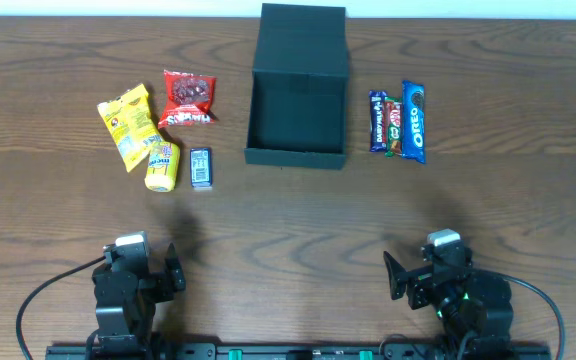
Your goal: Pack container
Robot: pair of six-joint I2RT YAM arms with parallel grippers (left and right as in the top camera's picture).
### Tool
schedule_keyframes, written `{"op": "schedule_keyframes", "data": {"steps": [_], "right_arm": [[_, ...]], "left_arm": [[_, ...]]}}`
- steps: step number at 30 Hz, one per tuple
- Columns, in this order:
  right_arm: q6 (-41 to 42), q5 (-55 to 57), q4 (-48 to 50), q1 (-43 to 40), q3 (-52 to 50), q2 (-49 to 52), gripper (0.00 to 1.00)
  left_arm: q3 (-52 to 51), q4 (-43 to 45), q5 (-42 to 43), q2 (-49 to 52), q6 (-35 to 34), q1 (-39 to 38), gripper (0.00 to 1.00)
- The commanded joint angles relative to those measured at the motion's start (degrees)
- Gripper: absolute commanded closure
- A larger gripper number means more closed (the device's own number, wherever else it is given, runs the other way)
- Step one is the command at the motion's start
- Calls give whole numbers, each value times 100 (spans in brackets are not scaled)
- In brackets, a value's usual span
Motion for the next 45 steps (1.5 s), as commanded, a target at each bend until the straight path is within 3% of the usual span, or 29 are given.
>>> {"op": "schedule_keyframes", "data": {"steps": [1, 28, 31, 33, 36, 42, 45], "right_arm": [[96, 59, 13, 33, -20, -55, 1], [125, -39, 114, 33, -20, -55, 1], [721, -699, 723, 33, -20, -55, 1], [1779, -1290, 1412, 33, -20, -55, 1], [3458, -1926, 1679, 33, -20, -55, 1], [4695, -1744, 2048, 31, -20, -52, 1], [4474, -2236, 2940, 31, -13, 94, 1]], "left_arm": [[-70, -33, -42, -39, 22, 24, 5], [-70, -33, -42, -39, 22, 24, 5], [-70, -35, -42, -39, 22, 24, 5], [-70, -33, -42, -39, 22, 24, 5], [-70, -33, -42, -39, 22, 24, 5], [-70, -35, -42, -39, 22, 24, 5], [-70, -33, -42, -39, 22, 24, 5]]}}
